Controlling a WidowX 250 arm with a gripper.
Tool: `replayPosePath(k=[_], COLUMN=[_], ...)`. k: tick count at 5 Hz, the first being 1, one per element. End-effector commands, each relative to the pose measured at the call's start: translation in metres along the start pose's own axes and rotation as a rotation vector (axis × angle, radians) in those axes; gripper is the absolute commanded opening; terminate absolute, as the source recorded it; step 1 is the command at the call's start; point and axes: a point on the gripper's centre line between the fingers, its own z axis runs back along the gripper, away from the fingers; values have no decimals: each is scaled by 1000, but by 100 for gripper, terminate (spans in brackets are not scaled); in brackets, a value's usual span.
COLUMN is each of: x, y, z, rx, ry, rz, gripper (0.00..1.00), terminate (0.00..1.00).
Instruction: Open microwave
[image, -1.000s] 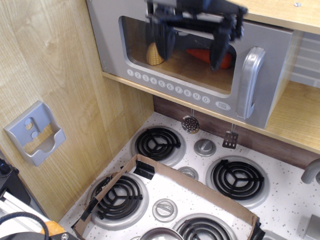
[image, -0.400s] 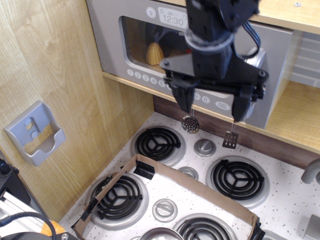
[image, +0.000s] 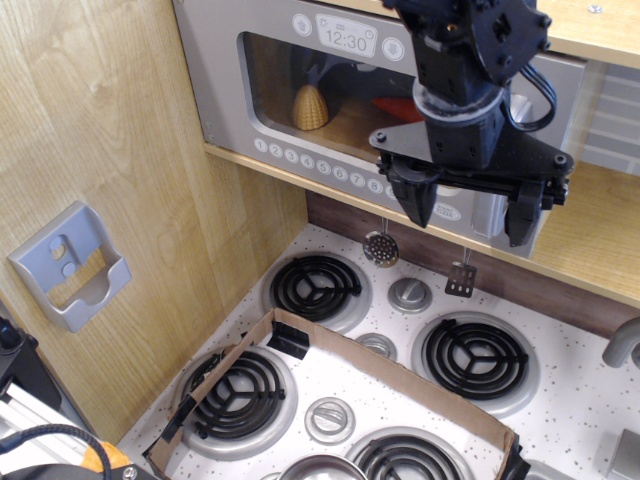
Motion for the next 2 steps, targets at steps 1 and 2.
replayPosePath(k=[1,2], x=[35,39], y=[-8,-5], z=[-8,-10], rx=[-45,-45], ry=[-16,0], rz=[-52,-96], gripper=[100,100], terminate=[0,0])
